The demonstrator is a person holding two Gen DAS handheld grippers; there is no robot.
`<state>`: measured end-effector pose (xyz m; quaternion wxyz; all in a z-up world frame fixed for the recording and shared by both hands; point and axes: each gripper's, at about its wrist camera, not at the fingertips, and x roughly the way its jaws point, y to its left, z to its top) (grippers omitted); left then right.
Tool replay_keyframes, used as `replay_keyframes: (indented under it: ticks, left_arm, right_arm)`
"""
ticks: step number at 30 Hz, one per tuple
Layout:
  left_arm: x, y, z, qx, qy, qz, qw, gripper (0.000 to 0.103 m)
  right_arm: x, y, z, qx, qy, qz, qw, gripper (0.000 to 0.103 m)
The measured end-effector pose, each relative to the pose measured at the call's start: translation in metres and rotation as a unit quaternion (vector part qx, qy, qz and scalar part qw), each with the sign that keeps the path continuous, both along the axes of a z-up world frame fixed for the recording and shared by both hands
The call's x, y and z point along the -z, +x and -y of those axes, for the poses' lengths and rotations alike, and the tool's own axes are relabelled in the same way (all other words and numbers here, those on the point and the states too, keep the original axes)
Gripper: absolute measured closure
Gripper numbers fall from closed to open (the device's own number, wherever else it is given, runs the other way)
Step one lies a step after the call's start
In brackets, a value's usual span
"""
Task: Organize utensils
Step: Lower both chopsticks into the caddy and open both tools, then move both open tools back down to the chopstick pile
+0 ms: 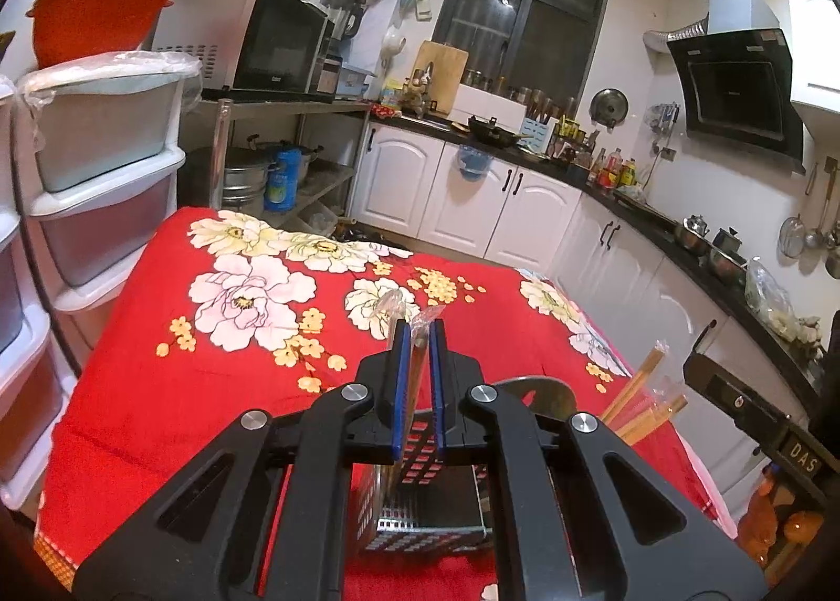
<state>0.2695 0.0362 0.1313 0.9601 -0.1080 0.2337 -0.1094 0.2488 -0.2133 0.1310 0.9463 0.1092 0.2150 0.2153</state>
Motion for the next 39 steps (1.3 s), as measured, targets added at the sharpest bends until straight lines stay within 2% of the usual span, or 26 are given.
replay_keyframes:
  ticks: [8, 13, 25, 39]
  left_arm:
    - [0.004, -0.016, -0.004, 0.001, -0.006, -0.005, 1.0000, 0.083]
    - [0.005, -0.028, -0.006, 0.001, -0.009, -0.006, 0.9999, 0.068]
    - [0.009, -0.047, -0.010, -0.001, -0.005, -0.016, 0.9999, 0.037]
    - [0.026, -0.072, -0.015, 0.001, -0.010, -0.044, 0.9990, 0.012]
  right_arm:
    - [0.013, -0.009, 0.004, 0.002, -0.007, -0.017, 1.000, 0.065]
    - [0.019, -0.014, 0.007, 0.002, -0.008, -0.024, 1.000, 0.061]
    - [0.032, -0.026, 0.013, 0.003, -0.012, -0.039, 0.999, 0.057]
    - [0.047, -0.041, 0.008, -0.016, -0.029, -0.057, 0.998, 0.052]
